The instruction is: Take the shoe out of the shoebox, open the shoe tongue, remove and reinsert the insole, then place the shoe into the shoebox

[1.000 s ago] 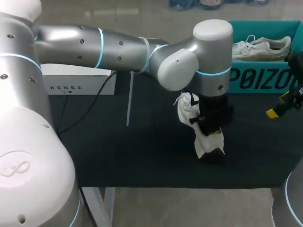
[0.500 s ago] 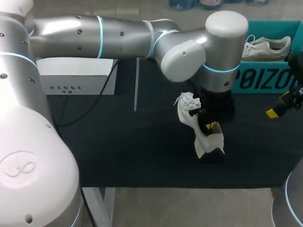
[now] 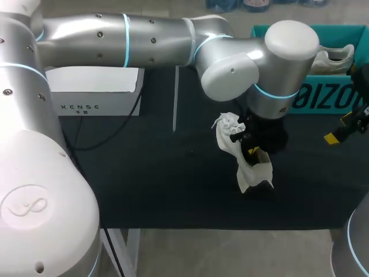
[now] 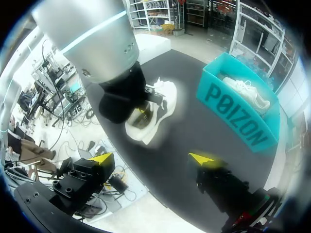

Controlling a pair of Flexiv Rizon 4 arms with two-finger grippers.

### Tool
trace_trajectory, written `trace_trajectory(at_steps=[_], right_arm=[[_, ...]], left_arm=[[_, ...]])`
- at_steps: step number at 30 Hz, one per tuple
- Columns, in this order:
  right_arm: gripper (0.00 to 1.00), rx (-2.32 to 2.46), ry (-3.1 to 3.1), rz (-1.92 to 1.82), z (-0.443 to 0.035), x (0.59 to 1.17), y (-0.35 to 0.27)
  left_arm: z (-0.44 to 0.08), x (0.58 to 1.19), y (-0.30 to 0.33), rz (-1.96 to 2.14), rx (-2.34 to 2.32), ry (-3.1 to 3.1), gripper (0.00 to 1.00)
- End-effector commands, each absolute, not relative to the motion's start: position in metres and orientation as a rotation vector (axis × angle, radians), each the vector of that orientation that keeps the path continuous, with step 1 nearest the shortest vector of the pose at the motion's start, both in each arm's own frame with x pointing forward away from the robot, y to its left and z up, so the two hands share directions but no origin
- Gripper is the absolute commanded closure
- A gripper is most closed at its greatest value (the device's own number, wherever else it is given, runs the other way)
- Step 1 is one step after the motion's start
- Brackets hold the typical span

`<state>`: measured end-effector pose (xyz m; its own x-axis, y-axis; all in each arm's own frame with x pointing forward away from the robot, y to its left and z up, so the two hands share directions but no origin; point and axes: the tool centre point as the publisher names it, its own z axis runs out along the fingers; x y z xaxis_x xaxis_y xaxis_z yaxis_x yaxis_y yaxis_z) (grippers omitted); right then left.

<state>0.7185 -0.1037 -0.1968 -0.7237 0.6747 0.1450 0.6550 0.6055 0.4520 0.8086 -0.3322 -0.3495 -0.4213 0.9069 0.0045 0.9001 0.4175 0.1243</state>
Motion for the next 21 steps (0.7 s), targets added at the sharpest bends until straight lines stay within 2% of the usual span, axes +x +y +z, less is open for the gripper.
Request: trace_trajectory(at_steps=[1, 2, 3, 4, 5, 6, 17, 21], right_arm=[[0.0, 1.152, 2.776, 0.756, -0.198, 0.717, -0.104], [0.0, 1.152, 2.776, 0.756, -0.198, 0.717, -0.104], [0.0, 1.152, 2.776, 0.756, -0.198, 0.717, -0.104], [0.0, 1.152, 2.776, 0.756, -0.198, 0.717, -0.104], [0.0, 1.152, 2.776, 0.756, -0.198, 0.717, -0.104], [0.0, 1.152, 2.776, 0.756, -0.198, 0.717, -0.104], [0.0, 1.152, 2.776, 0.756, -0.198, 0.717, -0.104], [0.0, 1.152, 2.776, 0.756, -0.198, 0.717, -0.104]], left_arm=[[-0.349, 0.807, -0.326, 0.165, 1.641, 2.593, 0.82], [-0.349, 0.807, -0.325, 0.161, 1.635, 2.595, 0.58], [-0.35, 0.808, -0.324, 0.159, 1.633, 2.597, 0.45], [-0.351, 0.808, -0.324, 0.159, 1.632, 2.599, 0.4], [-0.352, 0.808, -0.324, 0.156, 1.628, 2.6, 0.25], [-0.354, 0.808, -0.323, 0.156, 1.628, 2.6, 0.16], [-0.364, 0.81, -0.318, 0.143, 1.622, 2.604, 0.01], [-0.365, 0.811, -0.318, 0.129, 1.624, 2.6, 0.01]])
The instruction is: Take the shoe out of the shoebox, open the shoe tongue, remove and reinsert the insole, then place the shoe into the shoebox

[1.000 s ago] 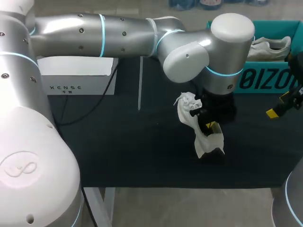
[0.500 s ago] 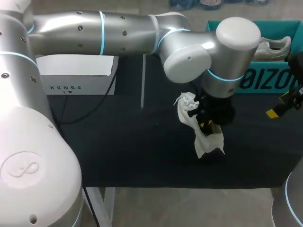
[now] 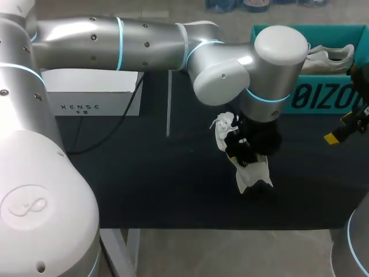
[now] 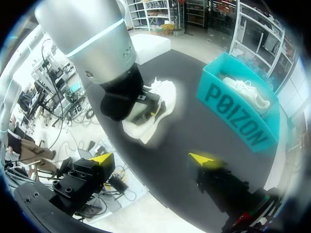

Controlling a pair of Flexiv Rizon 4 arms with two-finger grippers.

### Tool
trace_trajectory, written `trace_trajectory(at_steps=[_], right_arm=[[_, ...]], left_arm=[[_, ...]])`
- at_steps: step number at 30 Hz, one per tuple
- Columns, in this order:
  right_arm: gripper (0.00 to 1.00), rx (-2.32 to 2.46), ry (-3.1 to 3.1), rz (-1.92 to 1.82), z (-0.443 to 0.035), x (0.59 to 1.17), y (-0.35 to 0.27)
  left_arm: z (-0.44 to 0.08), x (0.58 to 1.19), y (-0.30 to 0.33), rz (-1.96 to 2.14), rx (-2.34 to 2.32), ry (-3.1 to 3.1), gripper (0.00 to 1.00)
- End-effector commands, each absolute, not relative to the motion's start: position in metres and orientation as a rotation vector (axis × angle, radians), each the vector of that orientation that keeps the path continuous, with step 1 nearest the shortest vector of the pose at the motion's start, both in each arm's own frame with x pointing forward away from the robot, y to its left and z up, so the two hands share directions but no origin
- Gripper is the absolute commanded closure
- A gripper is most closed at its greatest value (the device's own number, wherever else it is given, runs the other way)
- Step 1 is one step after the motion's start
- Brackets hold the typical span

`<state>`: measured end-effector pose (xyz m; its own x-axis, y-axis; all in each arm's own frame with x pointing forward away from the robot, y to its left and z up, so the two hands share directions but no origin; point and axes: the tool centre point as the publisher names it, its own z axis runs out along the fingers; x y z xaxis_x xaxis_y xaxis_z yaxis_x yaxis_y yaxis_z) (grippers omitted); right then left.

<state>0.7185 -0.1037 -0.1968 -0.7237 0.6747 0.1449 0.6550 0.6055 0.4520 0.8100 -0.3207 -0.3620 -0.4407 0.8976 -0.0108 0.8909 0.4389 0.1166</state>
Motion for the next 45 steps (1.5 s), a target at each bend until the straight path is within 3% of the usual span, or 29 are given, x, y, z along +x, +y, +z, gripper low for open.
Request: trace_trajectory(at_steps=[1, 7, 15, 35, 36, 37, 38, 39, 45], right_arm=[[0.0, 1.152, 2.776, 0.756, -0.198, 0.717, -0.104], [0.0, 1.152, 2.776, 0.756, -0.198, 0.717, -0.104], [0.0, 1.152, 2.776, 0.756, -0.198, 0.717, -0.104], [0.0, 1.152, 2.776, 0.756, -0.198, 0.717, -0.104], [0.0, 1.152, 2.776, 0.756, -0.198, 0.717, -0.104], [0.0, 1.152, 2.776, 0.756, -0.198, 0.717, -0.104], [0.0, 1.152, 2.776, 0.756, -0.198, 0.717, -0.104], [0.0, 1.152, 2.776, 0.756, -0.198, 0.717, -0.104], [0.0, 1.152, 2.776, 0.756, -0.198, 0.717, -0.104]], left_arm=[[-0.365, 0.811, -0.318, 0.127, 1.625, 2.599, 0.01], [-0.367, 0.81, -0.323, 0.114, 1.649, 2.588, 0.1], [-0.345, 0.811, -0.327, 0.121, 1.651, 2.547, 0.0], [-0.28, 0.839, -0.302, 0.224, 1.585, 2.494, 0.0], [-0.282, 0.845, -0.301, 0.225, 1.586, 2.495, 0.06], [-0.283, 0.849, -0.3, 0.232, 1.592, 2.496, 0.31], [-0.284, 0.853, -0.3, 0.235, 1.596, 2.491, 0.72], [-0.286, 0.857, -0.3, 0.234, 1.597, 2.489, 1.0], [-0.303, 0.878, -0.304, 0.235, 1.65, 2.482, 1.0]])
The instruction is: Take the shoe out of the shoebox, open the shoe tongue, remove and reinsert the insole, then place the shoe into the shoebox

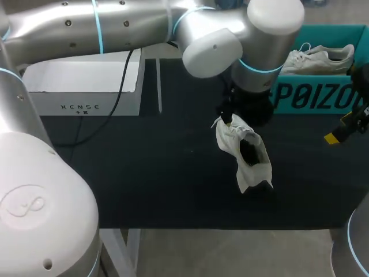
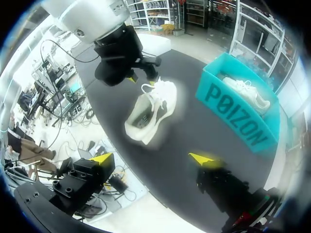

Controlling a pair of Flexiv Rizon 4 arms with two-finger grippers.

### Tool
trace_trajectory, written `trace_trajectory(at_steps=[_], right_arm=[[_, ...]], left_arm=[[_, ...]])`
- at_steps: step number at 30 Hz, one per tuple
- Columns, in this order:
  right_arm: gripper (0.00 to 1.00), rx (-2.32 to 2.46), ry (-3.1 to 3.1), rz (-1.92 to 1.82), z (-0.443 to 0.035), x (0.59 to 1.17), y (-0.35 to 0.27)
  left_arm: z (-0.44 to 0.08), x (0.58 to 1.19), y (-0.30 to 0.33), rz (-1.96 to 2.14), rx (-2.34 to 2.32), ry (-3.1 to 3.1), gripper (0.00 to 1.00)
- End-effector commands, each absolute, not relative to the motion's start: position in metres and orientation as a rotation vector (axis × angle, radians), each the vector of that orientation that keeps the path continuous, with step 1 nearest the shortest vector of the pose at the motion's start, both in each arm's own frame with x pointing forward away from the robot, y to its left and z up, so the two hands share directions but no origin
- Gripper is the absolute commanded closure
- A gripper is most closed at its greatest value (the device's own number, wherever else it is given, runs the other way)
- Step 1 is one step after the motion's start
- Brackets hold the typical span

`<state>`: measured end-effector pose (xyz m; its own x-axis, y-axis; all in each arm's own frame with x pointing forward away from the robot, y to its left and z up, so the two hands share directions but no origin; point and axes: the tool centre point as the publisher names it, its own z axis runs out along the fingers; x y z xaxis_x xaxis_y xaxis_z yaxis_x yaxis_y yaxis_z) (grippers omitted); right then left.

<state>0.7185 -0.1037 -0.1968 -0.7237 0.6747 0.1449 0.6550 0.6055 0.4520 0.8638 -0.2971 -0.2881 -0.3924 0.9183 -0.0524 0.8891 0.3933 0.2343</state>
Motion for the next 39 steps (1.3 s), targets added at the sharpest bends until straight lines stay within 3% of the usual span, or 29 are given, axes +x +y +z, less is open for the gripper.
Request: trace_trajectory(at_steps=[1, 20, 39], right_arm=[[0.0, 1.152, 2.776, 0.756, -0.198, 0.717, -0.104], [0.0, 1.152, 2.776, 0.756, -0.198, 0.717, -0.104], [0.0, 1.152, 2.776, 0.756, -0.198, 0.717, -0.104]], left_arm=[[-0.307, 0.88, -0.307, 0.225, 1.666, 2.485, 1.0], [-0.351, 0.846, -0.319, 0.073, 1.707, 2.53, 1.0], [-0.303, 0.744, -0.272, -0.042, 1.243, 2.948, 1.0]])
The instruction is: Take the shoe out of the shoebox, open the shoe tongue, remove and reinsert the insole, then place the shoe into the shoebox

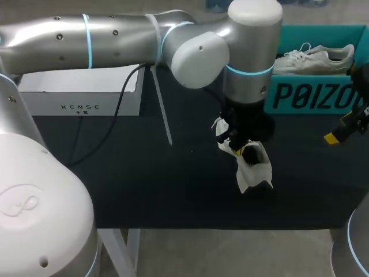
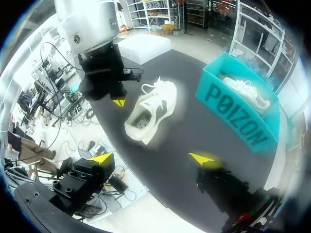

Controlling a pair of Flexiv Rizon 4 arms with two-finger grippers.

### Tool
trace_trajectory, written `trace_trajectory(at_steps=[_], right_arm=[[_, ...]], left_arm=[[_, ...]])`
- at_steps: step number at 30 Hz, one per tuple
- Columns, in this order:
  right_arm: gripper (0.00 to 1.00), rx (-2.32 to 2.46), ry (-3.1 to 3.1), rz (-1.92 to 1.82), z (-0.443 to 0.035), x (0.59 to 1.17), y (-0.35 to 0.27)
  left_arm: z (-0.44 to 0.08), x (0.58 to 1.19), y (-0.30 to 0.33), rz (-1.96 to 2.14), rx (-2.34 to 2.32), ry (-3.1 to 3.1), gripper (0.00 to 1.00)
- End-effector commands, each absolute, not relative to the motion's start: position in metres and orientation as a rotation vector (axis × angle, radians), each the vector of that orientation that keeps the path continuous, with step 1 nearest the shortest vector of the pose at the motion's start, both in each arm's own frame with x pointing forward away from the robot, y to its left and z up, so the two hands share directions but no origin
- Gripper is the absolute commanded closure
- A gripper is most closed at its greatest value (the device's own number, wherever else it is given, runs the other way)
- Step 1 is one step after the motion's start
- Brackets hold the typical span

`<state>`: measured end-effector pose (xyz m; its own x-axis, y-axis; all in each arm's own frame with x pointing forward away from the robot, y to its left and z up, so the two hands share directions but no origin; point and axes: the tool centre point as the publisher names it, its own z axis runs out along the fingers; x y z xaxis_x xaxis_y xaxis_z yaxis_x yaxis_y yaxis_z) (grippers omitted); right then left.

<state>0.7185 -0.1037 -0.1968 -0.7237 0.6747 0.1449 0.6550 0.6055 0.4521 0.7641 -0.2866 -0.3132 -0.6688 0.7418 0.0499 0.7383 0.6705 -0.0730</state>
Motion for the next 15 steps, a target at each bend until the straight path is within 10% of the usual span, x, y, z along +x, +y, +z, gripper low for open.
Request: trace_trajectory(at_steps=[1, 6, 9, 15], right_arm=[[0.0, 1.152, 2.776, 0.756, -0.198, 0.717, -0.104], [0.0, 1.152, 2.776, 0.756, -0.198, 0.717, -0.104], [0.0, 1.152, 2.776, 0.756, -0.198, 0.717, -0.104], [0.0, 1.152, 2.776, 0.756, -0.198, 0.717, -0.104]], left_arm=[[-0.302, 0.741, -0.27, 0.047, -1.181, -2.852, 1.0], [-0.303, 0.732, -0.266, 0.028, -1.148, -2.834, 1.0], [-0.304, 0.73, -0.264, 0.041, -1.161, -2.84, 0.04], [-0.285, 0.743, -0.275, 0.146, -2.064, -2.509, 0.0]])
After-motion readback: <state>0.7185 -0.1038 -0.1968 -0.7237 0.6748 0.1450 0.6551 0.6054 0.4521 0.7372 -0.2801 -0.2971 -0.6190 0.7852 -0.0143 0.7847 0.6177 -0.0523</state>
